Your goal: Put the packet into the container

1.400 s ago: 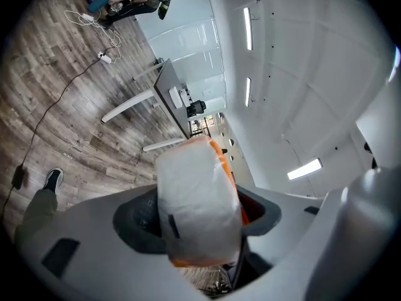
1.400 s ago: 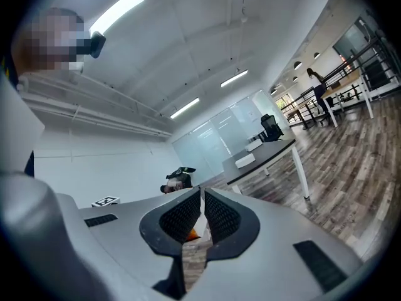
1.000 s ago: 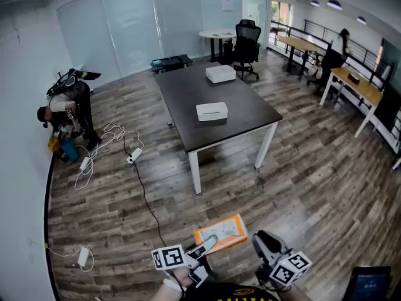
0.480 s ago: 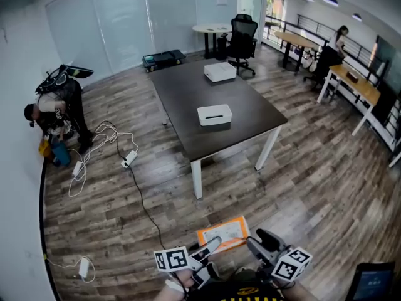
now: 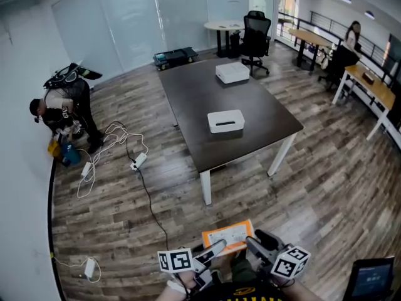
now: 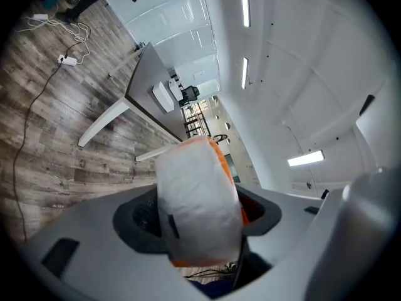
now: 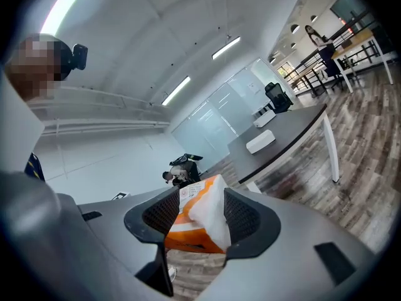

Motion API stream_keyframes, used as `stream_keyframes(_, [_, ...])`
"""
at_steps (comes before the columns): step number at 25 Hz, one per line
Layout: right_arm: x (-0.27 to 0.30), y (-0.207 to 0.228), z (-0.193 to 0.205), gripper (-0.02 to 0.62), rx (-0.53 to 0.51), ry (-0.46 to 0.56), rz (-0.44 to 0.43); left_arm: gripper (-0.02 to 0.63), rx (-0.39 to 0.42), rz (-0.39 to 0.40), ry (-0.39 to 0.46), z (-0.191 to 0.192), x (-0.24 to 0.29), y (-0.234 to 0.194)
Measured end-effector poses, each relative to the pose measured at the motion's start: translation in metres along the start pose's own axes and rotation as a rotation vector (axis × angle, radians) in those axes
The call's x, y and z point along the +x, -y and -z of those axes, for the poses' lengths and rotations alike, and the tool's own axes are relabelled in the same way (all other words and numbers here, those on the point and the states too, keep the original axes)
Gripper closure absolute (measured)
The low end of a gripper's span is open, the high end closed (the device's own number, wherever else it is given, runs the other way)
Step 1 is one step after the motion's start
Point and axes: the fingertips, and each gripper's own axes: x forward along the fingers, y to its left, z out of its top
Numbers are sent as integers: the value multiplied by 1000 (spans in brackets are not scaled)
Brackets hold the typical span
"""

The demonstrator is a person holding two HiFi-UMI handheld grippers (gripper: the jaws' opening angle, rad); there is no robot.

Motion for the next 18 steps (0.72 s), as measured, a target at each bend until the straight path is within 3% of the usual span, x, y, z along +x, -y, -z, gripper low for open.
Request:
stream_keyframes(6, [37,57,-42,378,34,-34,-3,327,28,-24,17,-46,59,2])
stream_keyframes(14, [62,120,-111,445,5,-26,-15,325,76,-34,29,-97,138,17])
stream_keyframes(18, [70,135,-136,491,45,6,-28,308,69,-34,44,-110,160,18])
